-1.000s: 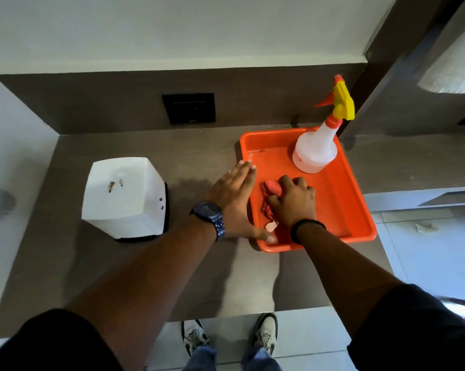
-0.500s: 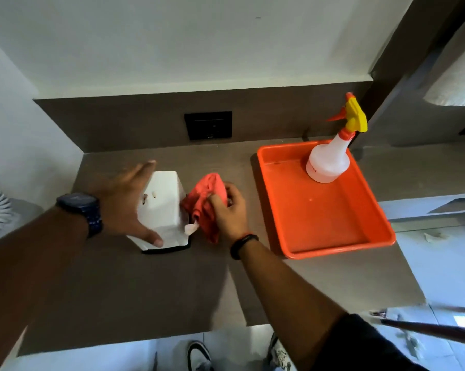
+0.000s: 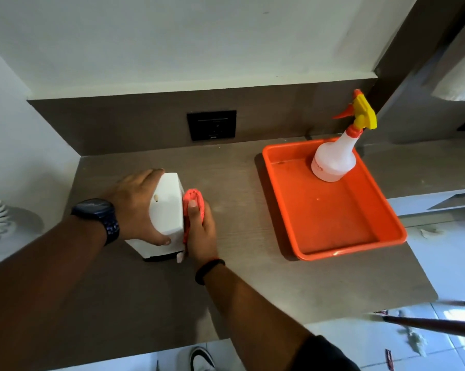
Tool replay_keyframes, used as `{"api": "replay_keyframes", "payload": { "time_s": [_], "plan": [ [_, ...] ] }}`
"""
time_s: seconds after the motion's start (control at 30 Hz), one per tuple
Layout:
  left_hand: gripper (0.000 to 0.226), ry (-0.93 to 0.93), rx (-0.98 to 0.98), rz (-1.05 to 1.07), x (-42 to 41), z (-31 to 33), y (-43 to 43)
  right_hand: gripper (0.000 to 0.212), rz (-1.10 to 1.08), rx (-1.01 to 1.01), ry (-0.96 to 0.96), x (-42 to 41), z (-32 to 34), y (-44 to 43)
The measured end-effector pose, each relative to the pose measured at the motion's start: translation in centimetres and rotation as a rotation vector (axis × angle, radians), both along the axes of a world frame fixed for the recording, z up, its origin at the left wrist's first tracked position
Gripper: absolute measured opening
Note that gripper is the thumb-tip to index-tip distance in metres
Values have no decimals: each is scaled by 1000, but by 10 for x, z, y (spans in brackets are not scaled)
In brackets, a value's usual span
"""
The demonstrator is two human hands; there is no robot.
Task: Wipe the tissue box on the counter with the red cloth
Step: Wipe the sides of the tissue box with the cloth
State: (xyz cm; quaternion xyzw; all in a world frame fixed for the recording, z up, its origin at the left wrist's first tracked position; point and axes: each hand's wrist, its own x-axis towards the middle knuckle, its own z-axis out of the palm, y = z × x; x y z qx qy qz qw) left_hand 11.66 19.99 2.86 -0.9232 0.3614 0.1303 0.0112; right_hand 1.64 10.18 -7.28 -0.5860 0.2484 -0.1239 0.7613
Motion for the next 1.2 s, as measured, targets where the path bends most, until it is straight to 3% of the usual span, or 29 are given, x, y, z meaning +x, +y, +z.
{"api": "replay_keyframes", "payload": {
  "time_s": [0.23, 0.3, 0.43, 0.5, 0.7, 0.83, 0.93, 1.03, 1.13, 1.2],
  "plan": [
    [133, -37, -76, -8, -2, 0, -2, 30, -65, -98, -85, 24, 21, -9],
    [130, -37, -82, 5, -2, 1, -3, 35, -19, -103, -43, 35, 25, -18],
    [135, -31, -65, 17, -1, 1, -3, 21, -9, -30, 71, 35, 9, -15],
    [134, -15, -68, 14, -1, 0, -2, 28, -39, -12, 77, 24, 1, -7],
    [131, 7, -83, 19, 0, 1, -1, 37, -50, -105, -105, 10, 15, -1],
    [129, 27, -101, 10, -1, 4, -1, 20, 40, -205, -96, 35, 32, -15],
    [130, 27, -87, 6, -3, 6, -3, 17, 50, -169, -25, 40, 22, -18],
    [134, 25, -60, 10, -4, 6, -3, 30, 25, -127, 11, 24, 10, -9],
    [135, 34, -53, 19, -2, 3, -1, 61, 25, -160, -28, -3, 2, 4],
    [131, 41, -76, 18, 0, 2, -1, 57, 27, -239, -87, -9, 9, 5]
  ]
}}
